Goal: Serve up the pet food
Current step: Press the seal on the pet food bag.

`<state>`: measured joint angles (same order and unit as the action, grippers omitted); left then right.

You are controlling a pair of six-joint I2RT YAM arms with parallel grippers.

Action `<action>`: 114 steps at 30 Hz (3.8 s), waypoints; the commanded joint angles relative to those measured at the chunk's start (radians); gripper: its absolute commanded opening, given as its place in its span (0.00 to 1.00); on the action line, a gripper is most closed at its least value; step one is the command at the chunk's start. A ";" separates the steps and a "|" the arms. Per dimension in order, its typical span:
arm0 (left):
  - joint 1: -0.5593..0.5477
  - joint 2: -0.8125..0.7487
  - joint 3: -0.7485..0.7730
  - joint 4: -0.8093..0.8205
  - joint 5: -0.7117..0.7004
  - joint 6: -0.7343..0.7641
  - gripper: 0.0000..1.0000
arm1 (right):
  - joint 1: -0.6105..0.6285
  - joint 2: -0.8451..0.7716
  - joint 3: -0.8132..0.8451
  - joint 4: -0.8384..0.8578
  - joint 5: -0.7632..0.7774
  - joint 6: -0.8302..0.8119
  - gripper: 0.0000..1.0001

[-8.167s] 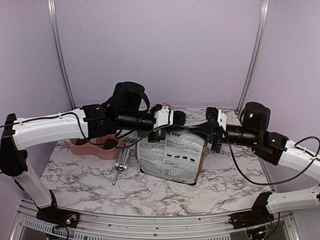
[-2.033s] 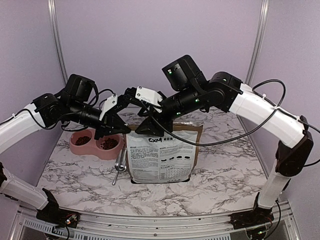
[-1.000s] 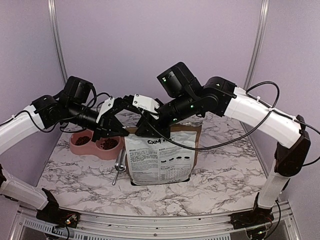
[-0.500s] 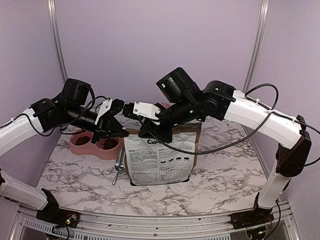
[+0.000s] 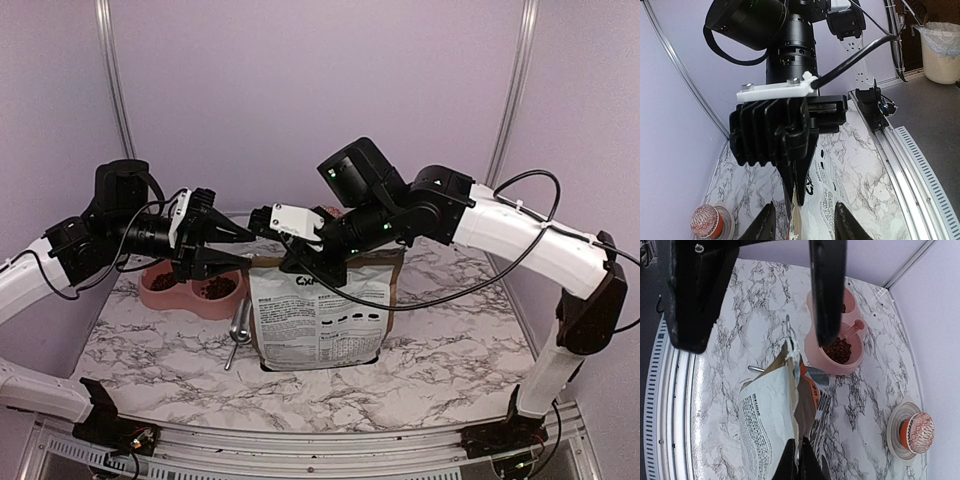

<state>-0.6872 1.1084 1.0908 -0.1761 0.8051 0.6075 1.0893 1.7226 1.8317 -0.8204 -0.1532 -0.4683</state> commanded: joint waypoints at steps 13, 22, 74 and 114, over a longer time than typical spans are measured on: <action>0.000 0.042 -0.164 0.345 -0.038 -0.029 0.39 | -0.040 -0.069 -0.046 0.057 -0.064 -0.018 0.00; -0.006 0.090 -0.155 0.359 0.006 -0.069 0.32 | -0.048 -0.075 -0.046 0.074 -0.075 -0.026 0.00; -0.014 0.073 -0.127 0.340 -0.053 -0.098 0.00 | -0.114 -0.137 -0.140 -0.010 -0.081 -0.070 0.00; -0.003 0.061 -0.124 0.320 -0.066 -0.081 0.00 | -0.134 -0.204 -0.212 -0.012 0.043 -0.058 0.27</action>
<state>-0.6991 1.2144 0.9321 0.1429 0.7341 0.5167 0.9699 1.5509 1.6382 -0.8062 -0.1547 -0.5289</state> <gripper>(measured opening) 0.013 0.273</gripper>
